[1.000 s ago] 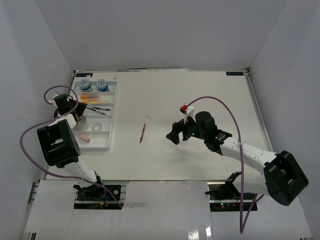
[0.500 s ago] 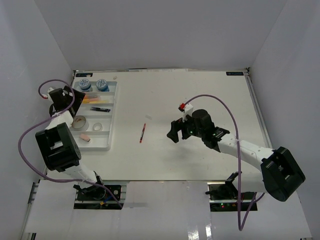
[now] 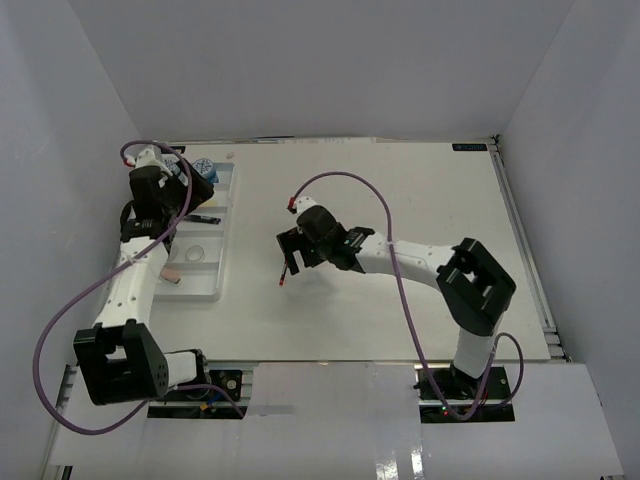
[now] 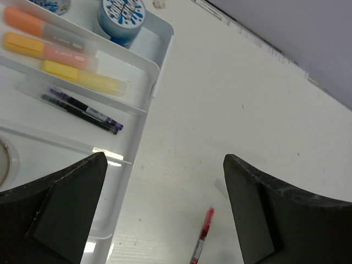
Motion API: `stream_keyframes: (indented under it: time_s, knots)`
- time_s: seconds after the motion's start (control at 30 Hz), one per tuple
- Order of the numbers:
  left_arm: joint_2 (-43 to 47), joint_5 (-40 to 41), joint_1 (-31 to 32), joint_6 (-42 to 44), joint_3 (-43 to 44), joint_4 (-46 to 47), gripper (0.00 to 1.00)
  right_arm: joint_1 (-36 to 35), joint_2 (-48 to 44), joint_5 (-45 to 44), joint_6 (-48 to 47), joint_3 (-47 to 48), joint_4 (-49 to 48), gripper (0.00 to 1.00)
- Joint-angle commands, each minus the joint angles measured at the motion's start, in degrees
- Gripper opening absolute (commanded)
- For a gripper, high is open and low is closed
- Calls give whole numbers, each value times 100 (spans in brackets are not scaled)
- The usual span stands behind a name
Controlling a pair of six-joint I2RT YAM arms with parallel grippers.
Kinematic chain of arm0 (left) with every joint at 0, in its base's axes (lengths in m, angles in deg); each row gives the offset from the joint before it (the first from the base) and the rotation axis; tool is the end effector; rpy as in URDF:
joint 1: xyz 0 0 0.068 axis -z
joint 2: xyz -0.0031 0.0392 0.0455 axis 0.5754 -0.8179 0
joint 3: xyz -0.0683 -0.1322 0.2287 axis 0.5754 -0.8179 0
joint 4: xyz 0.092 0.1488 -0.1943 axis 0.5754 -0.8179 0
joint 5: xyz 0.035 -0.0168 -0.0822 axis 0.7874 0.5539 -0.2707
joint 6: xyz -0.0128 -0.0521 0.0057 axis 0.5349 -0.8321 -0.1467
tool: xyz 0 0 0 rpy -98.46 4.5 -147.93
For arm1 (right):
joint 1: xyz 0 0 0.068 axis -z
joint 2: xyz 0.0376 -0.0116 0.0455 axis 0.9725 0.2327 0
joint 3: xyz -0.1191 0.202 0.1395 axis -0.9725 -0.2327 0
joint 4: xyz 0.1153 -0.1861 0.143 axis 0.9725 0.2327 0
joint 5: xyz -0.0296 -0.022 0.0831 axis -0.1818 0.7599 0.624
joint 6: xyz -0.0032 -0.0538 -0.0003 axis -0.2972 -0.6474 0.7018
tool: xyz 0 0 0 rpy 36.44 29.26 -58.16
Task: Sort the stationery into containers
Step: Pick up the pen from the center of the board.
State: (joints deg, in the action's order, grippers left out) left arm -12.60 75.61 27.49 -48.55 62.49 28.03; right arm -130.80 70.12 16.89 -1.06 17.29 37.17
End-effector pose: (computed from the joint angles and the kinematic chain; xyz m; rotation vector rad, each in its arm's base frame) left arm 0.2882 0.0350 0.3123 -0.5764 1.9867 -0.3218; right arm 0.2382 0.3211 0.2245 -0.6487 2.1865 0.4879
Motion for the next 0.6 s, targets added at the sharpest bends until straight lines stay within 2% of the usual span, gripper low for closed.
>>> stream_keyframes:
  time_s: [0.0, 0.07, 0.2, 0.4, 0.57]
  knots:
    - [423, 484, 289, 491, -290, -307, 98, -295, 528, -898, 317, 816, 602, 95]
    - [459, 782, 386, 535, -439, -255, 98, -401, 985, -970, 457, 1272, 786, 91]
    - [354, 572, 395, 466, -484, -237, 98, -533, 1505, -1128, 607, 1714, 971, 84]
    - [406, 264, 404, 386, -493, -202, 98, -559, 1970, -1234, 766, 1882, 963, 70]
    - [406, 97, 404, 351, -502, -167, 98, -595, 2006, -1278, 757, 1715, 971, 60]
